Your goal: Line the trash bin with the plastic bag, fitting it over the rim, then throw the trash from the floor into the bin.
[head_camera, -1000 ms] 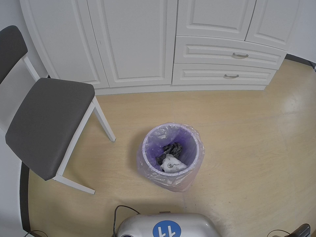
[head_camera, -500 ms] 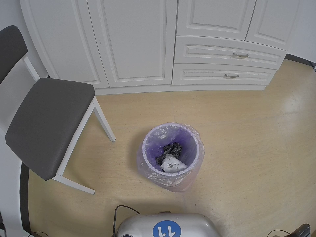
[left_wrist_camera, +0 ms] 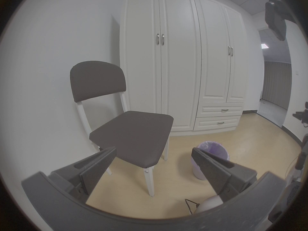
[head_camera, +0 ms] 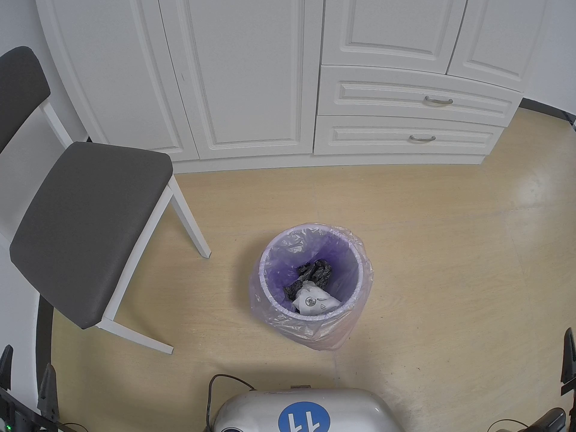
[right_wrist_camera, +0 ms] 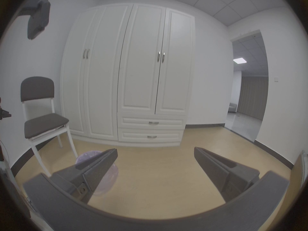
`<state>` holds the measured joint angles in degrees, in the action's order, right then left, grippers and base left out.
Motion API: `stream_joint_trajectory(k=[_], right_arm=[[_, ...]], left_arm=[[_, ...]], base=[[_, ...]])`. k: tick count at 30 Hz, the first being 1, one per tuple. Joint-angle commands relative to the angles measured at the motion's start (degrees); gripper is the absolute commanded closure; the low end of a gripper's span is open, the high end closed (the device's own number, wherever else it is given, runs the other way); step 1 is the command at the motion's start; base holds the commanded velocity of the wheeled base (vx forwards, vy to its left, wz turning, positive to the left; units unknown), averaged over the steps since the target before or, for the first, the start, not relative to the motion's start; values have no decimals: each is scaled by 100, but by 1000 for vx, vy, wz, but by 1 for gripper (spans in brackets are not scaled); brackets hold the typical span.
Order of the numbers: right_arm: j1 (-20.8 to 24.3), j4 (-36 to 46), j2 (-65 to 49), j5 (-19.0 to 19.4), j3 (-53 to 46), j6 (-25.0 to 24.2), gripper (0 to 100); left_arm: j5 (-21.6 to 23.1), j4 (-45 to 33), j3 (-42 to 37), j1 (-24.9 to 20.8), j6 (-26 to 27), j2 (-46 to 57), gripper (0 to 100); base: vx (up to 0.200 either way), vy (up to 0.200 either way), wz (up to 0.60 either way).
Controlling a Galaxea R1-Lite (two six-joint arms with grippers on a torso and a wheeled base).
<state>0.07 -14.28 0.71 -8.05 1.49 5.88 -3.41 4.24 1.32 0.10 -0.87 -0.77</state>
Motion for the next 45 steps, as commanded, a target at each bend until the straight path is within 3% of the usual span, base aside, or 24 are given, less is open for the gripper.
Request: stream_joint_trajectory(k=[1, 5, 8, 15, 31, 37, 45], right_arm=[[1, 162, -71, -22, -149, -60, 0], [1, 223, -71, -30, -149, -87, 0], [1, 259, -71, -241, -149, -95, 0], [-7, 232, -71, -470, -149, -95, 0], [-7, 1006, -71, -408, -140, -175, 0], [-7, 1023, -71, -145, -140, -131, 0], [-16, 1058, -62, 664, -140, -104, 0]], left_arm=[[-1, -55, -123, -1, -28, 77, 0], [104, -73, -123, -1, -19, 77, 0], [306, -644, -79, -1, 130, 77, 0], [350, -442, -123, -1, 166, 77, 0], [368, -459, -123, -1, 201, 77, 0], [376, -459, -123, -1, 201, 77, 0], [385, -442, -123, -1, 289, 77, 0]], base=[[0, 0, 0], [0, 0, 0], [0, 0, 0], [0, 0, 0], [0, 0, 0], [0, 0, 0], [0, 0, 0]])
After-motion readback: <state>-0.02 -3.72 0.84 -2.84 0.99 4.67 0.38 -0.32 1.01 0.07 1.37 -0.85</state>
